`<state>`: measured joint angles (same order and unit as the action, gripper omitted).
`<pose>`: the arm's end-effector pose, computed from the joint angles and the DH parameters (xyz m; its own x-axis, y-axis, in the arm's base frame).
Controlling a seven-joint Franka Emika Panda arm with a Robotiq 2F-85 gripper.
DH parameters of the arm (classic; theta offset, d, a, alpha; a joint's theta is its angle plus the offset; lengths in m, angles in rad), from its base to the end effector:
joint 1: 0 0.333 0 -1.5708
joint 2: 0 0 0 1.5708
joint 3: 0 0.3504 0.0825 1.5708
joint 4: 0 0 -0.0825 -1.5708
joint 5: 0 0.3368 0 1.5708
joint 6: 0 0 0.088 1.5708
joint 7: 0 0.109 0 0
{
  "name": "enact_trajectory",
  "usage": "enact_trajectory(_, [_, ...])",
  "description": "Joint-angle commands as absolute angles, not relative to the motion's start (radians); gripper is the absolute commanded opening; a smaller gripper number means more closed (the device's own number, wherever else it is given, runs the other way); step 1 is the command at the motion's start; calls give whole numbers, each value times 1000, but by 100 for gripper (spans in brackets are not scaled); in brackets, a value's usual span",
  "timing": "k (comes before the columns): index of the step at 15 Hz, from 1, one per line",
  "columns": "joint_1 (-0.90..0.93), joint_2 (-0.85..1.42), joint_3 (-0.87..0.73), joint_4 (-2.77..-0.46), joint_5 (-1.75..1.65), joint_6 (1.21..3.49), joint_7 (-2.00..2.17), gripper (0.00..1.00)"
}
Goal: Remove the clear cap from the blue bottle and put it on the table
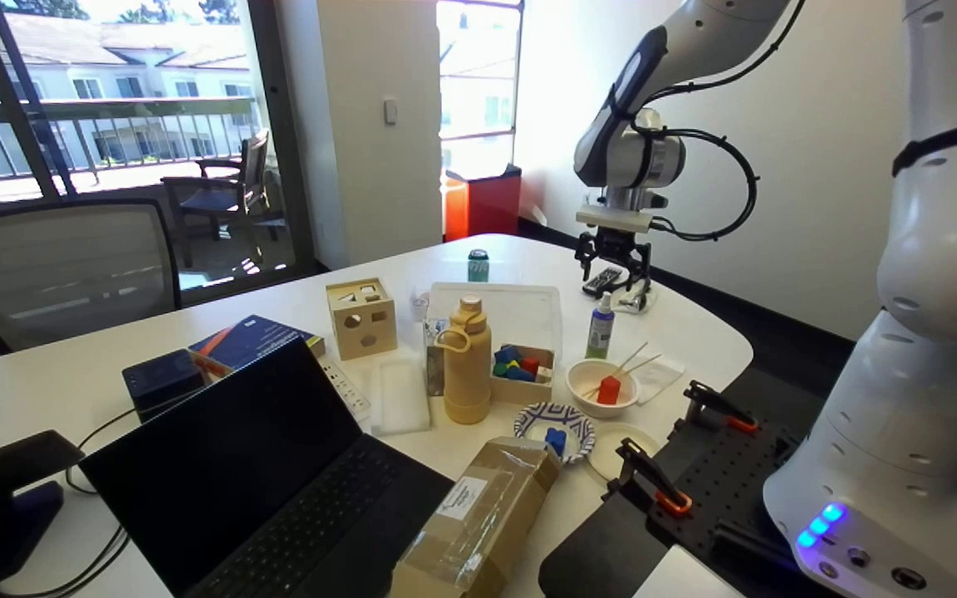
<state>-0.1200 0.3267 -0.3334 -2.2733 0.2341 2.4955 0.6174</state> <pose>0.4611 -0.2223 0.2837 0.3118 -0.9471 -0.0761 -0.9487 -0.3147 0.0294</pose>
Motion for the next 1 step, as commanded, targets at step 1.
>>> enact_trajectory(1, [-57, 91, -353, -2484, 93, 2495, 763, 100])
